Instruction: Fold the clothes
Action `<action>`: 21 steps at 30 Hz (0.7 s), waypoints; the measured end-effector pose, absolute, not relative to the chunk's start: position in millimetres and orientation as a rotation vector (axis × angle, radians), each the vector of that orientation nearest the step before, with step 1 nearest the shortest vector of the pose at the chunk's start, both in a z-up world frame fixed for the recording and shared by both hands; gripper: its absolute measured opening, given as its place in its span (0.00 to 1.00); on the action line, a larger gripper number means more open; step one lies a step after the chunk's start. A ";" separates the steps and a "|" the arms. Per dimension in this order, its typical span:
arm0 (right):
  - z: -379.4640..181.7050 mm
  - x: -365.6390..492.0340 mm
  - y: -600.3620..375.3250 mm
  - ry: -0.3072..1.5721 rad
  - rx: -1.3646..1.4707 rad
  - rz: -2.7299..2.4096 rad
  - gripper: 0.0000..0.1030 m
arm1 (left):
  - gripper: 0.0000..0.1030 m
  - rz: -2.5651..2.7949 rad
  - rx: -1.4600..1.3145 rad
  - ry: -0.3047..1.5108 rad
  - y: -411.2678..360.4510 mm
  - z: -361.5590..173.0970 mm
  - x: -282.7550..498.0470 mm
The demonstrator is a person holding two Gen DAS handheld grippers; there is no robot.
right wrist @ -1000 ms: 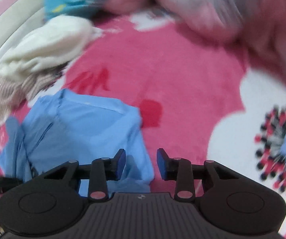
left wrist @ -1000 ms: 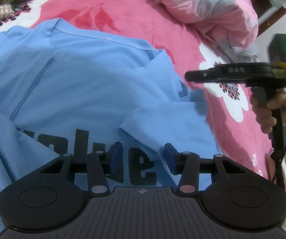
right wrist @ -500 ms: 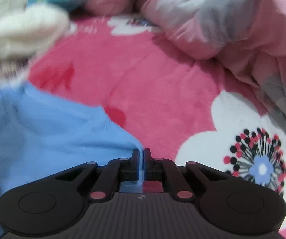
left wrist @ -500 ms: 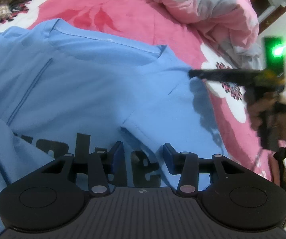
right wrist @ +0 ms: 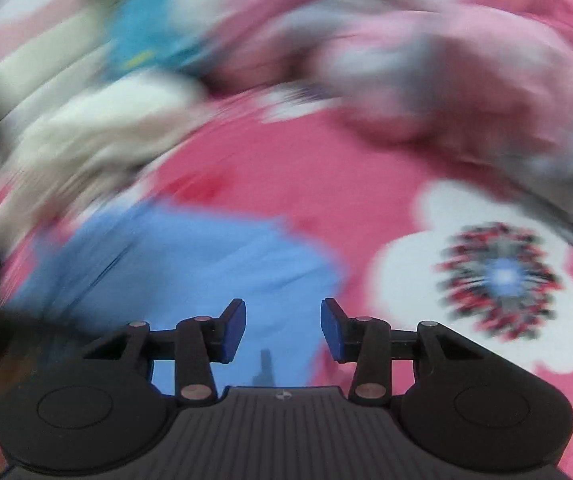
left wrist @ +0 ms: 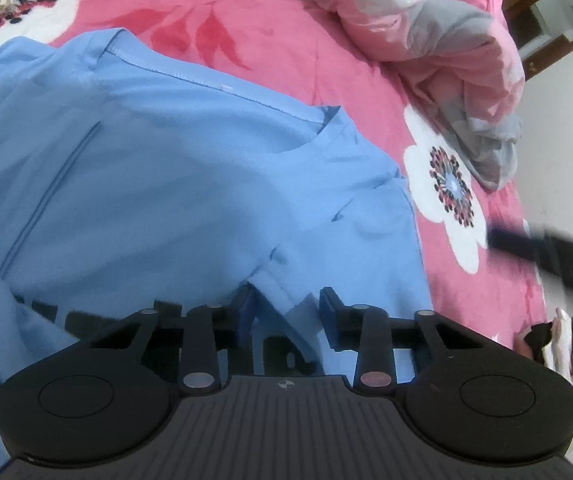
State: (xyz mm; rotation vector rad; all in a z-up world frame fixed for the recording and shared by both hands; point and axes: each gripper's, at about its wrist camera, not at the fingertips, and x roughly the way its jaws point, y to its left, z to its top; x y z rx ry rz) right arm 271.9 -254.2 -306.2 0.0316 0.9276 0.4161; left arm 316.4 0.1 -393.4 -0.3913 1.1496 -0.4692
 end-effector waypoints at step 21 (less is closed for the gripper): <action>-344.3 213.1 -152.1 0.990 -0.038 0.393 0.07 | 0.02 -0.485 -0.297 1.079 4.7 -393.4 343.9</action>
